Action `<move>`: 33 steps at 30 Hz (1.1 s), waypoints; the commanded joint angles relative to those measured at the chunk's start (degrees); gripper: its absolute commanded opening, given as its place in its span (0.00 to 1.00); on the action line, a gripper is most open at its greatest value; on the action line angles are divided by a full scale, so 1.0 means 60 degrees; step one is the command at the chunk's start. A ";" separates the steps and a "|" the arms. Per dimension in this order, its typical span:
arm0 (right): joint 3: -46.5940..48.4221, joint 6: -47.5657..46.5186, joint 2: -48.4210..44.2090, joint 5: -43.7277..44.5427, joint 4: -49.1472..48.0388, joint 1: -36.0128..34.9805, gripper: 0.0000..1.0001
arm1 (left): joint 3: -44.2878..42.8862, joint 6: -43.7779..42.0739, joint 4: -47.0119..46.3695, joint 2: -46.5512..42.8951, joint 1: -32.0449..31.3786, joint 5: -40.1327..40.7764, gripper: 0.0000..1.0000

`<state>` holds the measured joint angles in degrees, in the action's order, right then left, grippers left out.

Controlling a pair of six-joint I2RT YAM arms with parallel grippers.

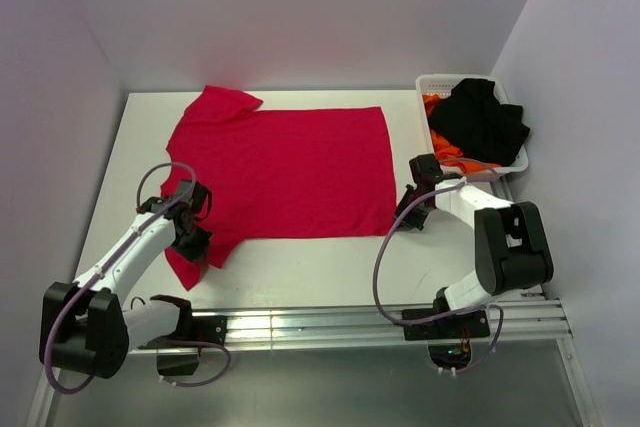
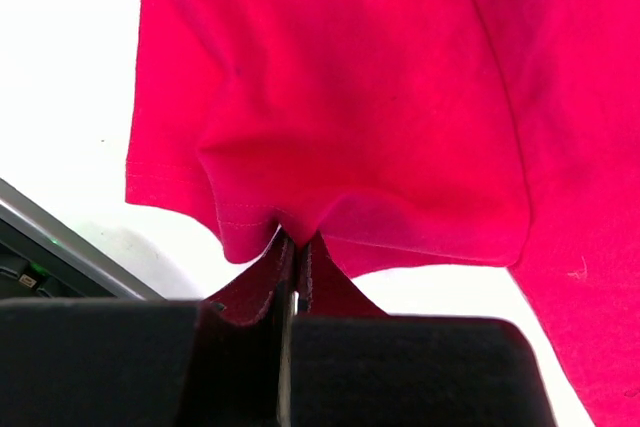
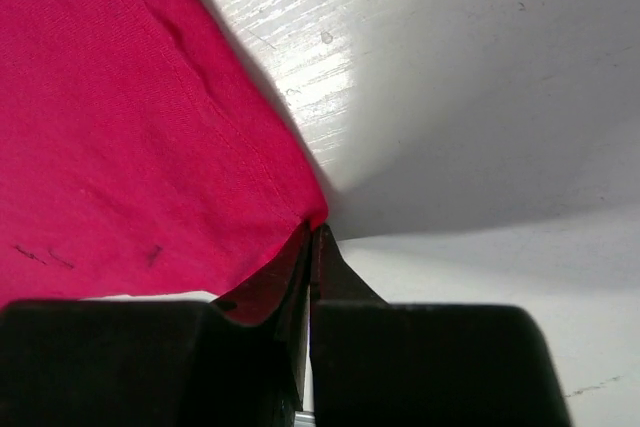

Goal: Fold and stack the t-shirts
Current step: Grap the side of the flattened tshirt closest away from the robot with both arms, then fold the flattened tshirt in 1/3 of the way

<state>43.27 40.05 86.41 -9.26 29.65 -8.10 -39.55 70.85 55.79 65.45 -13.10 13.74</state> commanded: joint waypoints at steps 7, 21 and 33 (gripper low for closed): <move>0.0143 -0.0318 -0.0966 0.0590 0.0829 0.0046 0.00 | -0.1156 -0.0734 0.1408 -0.0287 0.0118 -0.0253 0.00; 0.2060 -0.0830 -0.1762 0.0869 0.2880 0.0046 0.00 | -0.4362 -0.3132 0.1732 0.1598 0.0118 -0.0767 0.00; 0.5676 -0.0977 0.1810 0.1030 0.3013 0.0338 0.00 | -1.0778 -0.5377 0.1763 0.7661 0.0748 -0.1600 0.00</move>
<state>71.64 34.63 91.00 -4.45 48.03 -7.51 -98.24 43.27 66.76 106.13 -10.39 6.63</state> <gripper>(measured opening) 0.009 0.034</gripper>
